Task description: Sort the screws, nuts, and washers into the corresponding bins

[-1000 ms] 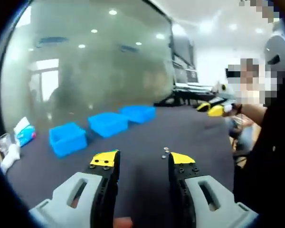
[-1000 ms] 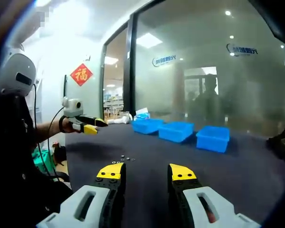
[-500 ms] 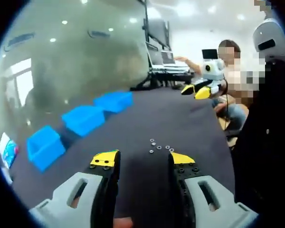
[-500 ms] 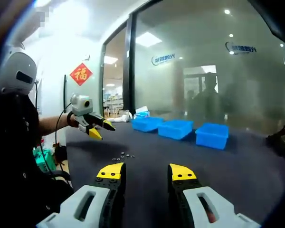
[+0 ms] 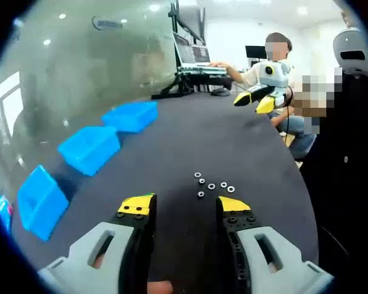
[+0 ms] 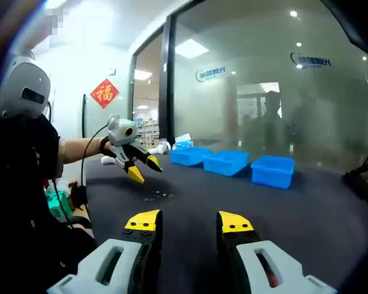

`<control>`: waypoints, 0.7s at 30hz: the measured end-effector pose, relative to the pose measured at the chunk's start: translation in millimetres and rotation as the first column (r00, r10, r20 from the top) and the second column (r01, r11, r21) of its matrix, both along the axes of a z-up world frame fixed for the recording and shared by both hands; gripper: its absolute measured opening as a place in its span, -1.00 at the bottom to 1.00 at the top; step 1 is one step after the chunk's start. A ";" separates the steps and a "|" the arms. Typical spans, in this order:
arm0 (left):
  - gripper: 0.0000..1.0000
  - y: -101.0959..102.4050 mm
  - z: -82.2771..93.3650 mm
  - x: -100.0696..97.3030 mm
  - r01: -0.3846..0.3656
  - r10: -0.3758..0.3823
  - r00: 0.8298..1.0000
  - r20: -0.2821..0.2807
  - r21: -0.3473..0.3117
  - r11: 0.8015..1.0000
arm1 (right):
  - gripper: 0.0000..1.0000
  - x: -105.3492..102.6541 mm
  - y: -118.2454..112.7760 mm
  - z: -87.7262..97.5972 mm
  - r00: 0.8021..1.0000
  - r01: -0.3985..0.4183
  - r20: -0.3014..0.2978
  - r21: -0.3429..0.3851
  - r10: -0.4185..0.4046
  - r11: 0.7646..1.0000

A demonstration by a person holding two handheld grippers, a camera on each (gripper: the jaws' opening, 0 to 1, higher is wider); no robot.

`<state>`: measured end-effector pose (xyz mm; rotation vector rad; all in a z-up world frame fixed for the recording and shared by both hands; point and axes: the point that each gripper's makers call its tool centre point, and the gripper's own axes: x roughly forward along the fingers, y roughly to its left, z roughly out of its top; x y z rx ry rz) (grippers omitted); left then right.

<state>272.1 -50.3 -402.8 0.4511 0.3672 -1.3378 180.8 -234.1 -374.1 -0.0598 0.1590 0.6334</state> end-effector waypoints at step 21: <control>-0.53 -22.7 -28.0 -9.1 0.134 -0.122 0.989 -0.090 0.144 0.980 | -0.36 -0.9 -8.3 -5.3 1.000 0.014 -0.007 0.019 -0.014 1.000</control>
